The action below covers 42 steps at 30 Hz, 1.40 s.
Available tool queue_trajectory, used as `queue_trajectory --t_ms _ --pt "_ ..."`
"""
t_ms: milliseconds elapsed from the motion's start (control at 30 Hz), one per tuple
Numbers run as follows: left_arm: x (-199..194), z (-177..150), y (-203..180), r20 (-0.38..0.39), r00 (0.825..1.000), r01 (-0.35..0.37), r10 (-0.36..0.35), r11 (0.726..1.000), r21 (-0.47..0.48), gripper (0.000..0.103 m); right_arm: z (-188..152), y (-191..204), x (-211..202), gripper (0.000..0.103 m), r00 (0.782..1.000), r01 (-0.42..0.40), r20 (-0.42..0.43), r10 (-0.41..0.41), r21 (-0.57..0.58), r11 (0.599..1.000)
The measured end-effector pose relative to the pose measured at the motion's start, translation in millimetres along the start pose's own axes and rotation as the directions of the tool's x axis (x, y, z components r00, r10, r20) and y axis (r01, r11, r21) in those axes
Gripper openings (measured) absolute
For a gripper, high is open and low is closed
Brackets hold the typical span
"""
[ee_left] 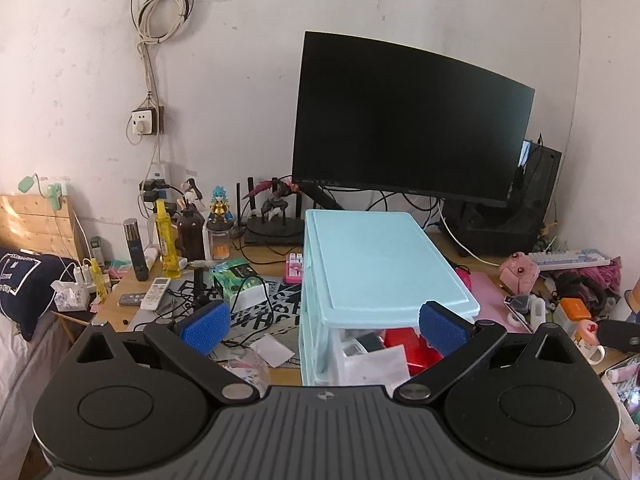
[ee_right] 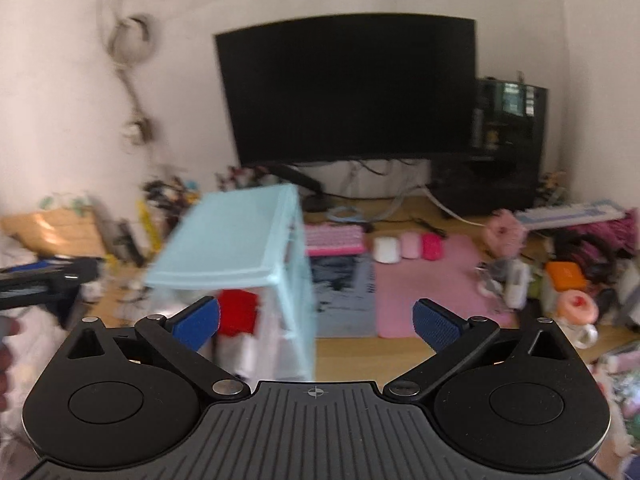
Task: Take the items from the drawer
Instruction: 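Move the left tool down into the open drawer toward a clear bag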
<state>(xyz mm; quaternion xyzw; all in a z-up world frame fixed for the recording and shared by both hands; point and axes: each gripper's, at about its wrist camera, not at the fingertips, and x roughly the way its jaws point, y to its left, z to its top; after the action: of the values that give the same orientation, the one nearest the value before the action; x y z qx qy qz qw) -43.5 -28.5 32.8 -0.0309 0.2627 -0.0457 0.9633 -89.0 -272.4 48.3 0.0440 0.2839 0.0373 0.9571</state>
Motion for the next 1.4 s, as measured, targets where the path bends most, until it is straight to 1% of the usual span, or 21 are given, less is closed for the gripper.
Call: queue_trajectory --t_ms 100,267,467,600,733,833,900,1067,1133,1167,1200,1233,1400 --pt "2.4 -4.9 -5.6 -0.017 1.0 -0.003 0.003 1.0 -0.001 0.103 -7.9 -7.6 13.7 0.103 0.999 0.043 -0.024 -0.042 0.008 0.999" --pt "11.4 -14.4 -19.6 -0.075 0.997 -0.001 0.003 1.0 0.024 0.103 -20.8 -19.4 35.2 0.103 0.994 0.082 -0.075 -0.08 0.026 0.996" --pt "17.0 -17.8 -39.3 -0.113 0.994 -0.002 0.007 0.999 0.051 0.103 -27.5 -33.0 45.4 0.103 0.995 0.031 -0.1 -0.027 0.045 0.999" --pt "19.7 -20.5 -62.0 -0.137 0.991 0.015 -0.004 0.997 0.082 0.103 -31.8 -49.7 49.0 0.103 0.994 0.006 -0.112 0.002 0.067 0.998" --pt "29.7 -23.0 -81.5 -0.187 0.982 0.002 0.016 0.995 0.097 0.103 -35.5 -67.8 53.2 0.103 0.992 -0.009 -0.121 0.02 0.091 0.996" --pt "40.7 -25.2 -92.1 -0.238 0.97 -0.024 0.047 0.995 0.099 0.103 -37.1 -81.0 58.0 0.103 0.992 -0.02 -0.123 0.033 0.107 0.994" --pt "50.3 -27.0 -95.4 -0.28 0.958 -0.038 0.061 0.995 0.088 0.103 -38.1 -89.8 61.5 0.103 0.991 -0.029 -0.123 0.044 0.123 0.992" --pt "65.1 -30.5 -94.7 -0.344 0.935 -0.076 0.087 0.996 0.046 0.103 -41.5 -107.9 70.9 0.103 0.989 -0.051 -0.132 0.072 0.155 0.987" --pt "70.6 -31.6 -93.0 -0.363 0.927 -0.091 0.094 0.996 0.025 0.097 -42.3 -112.9 75.1 0.103 0.987 -0.059 -0.141 0.082 0.16 0.985" --pt "73.5 -32.0 -92.1 -0.373 0.923 -0.099 0.098 0.995 0.015 0.096 -42.3 -115.2 77.3 0.103 0.986 -0.062 -0.144 0.086 0.161 0.985" --pt "76.4 -32.4 -91.2 -0.383 0.918 -0.107 0.101 0.994 0.006 0.091 -41.7 -117.1 79.6 0.103 0.985 -0.065 -0.146 0.09 0.163 0.985" --pt "79.3 -32.5 -89.7 -0.398 0.912 -0.112 0.102 0.994 -0.003 0.089 -41.2 -119.0 81.9 0.103 0.985 -0.068 -0.148 0.093 0.164 0.984" --pt "93.4 -33.2 -81.9 -0.468 0.875 -0.157 0.125 0.987 -0.03 0.088 -35.4 -126.0 92.5 0.103 0.983 -0.08 -0.151 0.107 0.177 0.981"
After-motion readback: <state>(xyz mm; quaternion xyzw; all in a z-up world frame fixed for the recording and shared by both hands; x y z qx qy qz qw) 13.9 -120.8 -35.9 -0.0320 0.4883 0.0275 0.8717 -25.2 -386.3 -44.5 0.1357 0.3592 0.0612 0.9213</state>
